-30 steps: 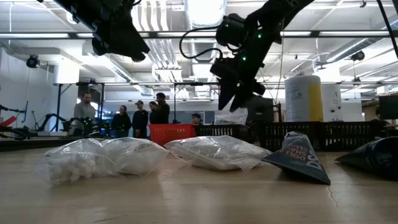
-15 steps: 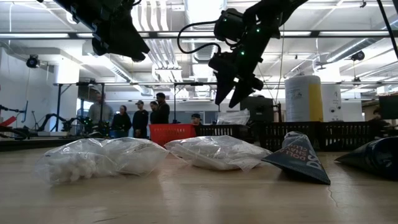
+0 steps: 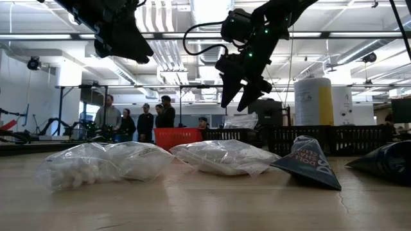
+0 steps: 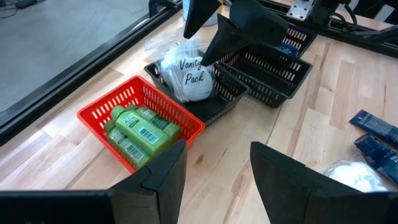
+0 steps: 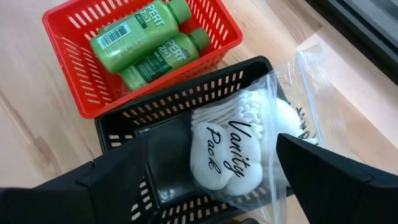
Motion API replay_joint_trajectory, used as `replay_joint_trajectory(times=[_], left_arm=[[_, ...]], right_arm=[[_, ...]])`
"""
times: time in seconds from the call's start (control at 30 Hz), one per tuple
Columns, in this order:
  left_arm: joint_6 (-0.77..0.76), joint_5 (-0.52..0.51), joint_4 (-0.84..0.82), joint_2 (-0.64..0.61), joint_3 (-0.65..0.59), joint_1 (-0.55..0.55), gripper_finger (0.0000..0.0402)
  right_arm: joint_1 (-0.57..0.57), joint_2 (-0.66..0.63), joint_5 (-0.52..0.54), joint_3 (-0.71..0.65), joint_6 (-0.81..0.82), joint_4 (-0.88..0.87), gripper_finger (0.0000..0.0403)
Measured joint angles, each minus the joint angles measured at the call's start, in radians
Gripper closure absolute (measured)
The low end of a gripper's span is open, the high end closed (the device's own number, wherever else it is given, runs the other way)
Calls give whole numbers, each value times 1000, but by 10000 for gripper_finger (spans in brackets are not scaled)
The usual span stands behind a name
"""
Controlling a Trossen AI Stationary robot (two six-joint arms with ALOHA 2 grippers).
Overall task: Pick & Place Travel size toiletries
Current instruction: Put the cotton pack into the left black bin
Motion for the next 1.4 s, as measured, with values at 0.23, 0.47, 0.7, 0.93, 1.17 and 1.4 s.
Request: replay_joint_trajectory(times=[0.23,0.47,0.7,0.93,1.17,1.4], left_arm=[[0,0,-2,0,0,0,218],[0,0,-11,0,0,0,218],[0,0,-14,0,-1,0,218],[-2,0,-16,0,-1,0,218],[-3,0,-16,0,-1,0,218],[-3,0,-16,0,-1,0,218]], right_arm=[[0,0,0,0,4,-43,42],[3,0,-2,0,12,-51,59],[24,0,-3,0,12,-51,80],[32,0,-2,0,12,-52,93],[32,0,-2,0,12,-76,107],[32,0,-2,0,12,-82,122]])
